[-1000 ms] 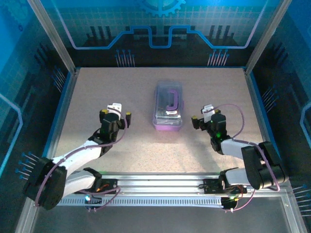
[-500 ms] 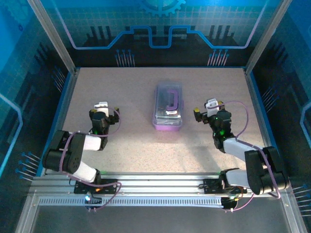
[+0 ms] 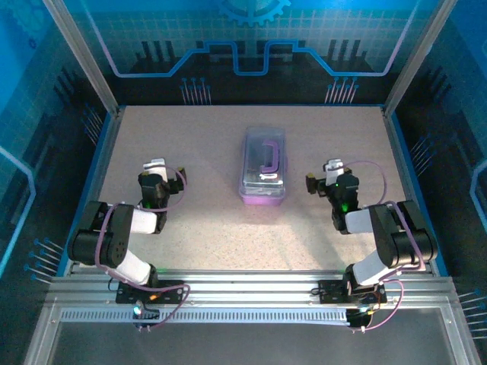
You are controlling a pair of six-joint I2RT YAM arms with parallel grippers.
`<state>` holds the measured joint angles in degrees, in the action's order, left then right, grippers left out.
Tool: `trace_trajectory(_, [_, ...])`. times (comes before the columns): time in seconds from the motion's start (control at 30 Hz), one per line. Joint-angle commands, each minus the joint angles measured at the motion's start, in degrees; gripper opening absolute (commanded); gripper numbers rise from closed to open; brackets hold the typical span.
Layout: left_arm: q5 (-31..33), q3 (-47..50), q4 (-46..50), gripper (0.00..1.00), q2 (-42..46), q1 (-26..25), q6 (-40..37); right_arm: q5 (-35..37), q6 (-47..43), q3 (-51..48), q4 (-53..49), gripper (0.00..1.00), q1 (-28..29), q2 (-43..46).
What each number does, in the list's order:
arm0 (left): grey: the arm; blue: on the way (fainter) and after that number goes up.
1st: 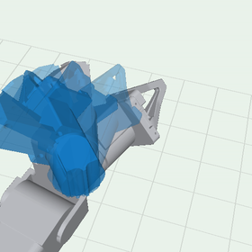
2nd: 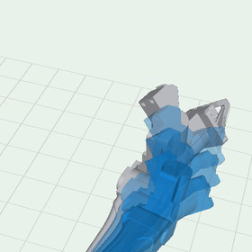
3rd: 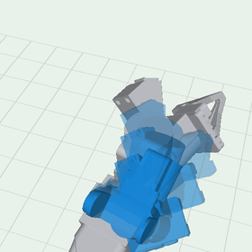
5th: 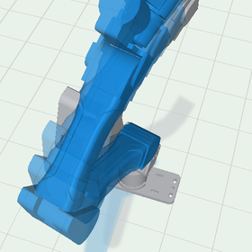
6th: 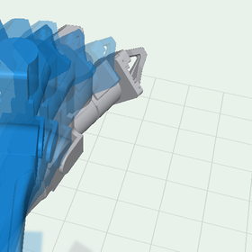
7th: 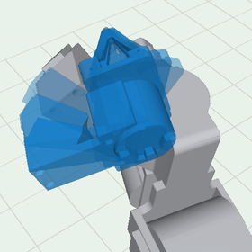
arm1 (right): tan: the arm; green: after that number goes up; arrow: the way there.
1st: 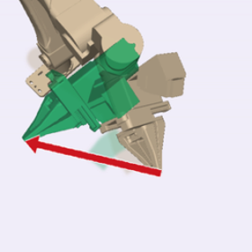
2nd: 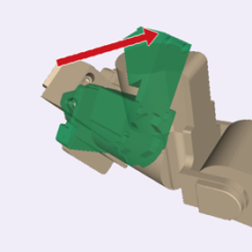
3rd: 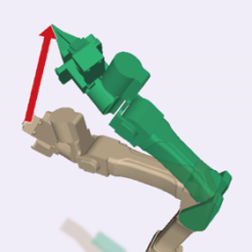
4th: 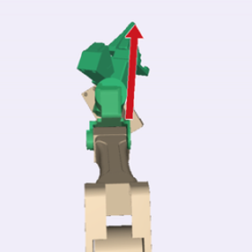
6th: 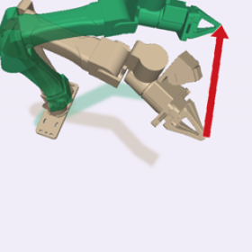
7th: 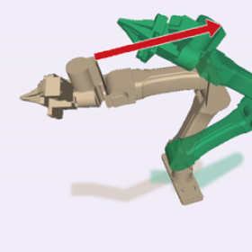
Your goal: Pack the tool kit
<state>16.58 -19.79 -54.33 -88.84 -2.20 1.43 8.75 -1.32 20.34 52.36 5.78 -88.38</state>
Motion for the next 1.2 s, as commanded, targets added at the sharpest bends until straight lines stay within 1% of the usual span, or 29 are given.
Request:
trace_trajectory(0.0, [-1.20,-0.95,-0.62,0.99,0.07,0.44,0.68,1.93,2.47,1.52,0.37,1.00,-1.50,0.10])
trace_trajectory(0.17, [-1.21,-0.95,-0.61,0.99,0.07,0.44,0.68,1.83,2.32,1.37,0.90,1.00,-1.55,0.07])
trace_trajectory(0.27, [-1.20,-0.97,-0.61,0.99,0.07,0.44,0.68,2.54,1.21,1.56,0.77,1.00,-0.36,-0.06])
trace_trajectory(1.17, [-1.31,-1.24,-0.10,0.99,0.07,0.44,0.73,2.64,1.23,1.55,0.81,1.00,-0.25,-0.04])
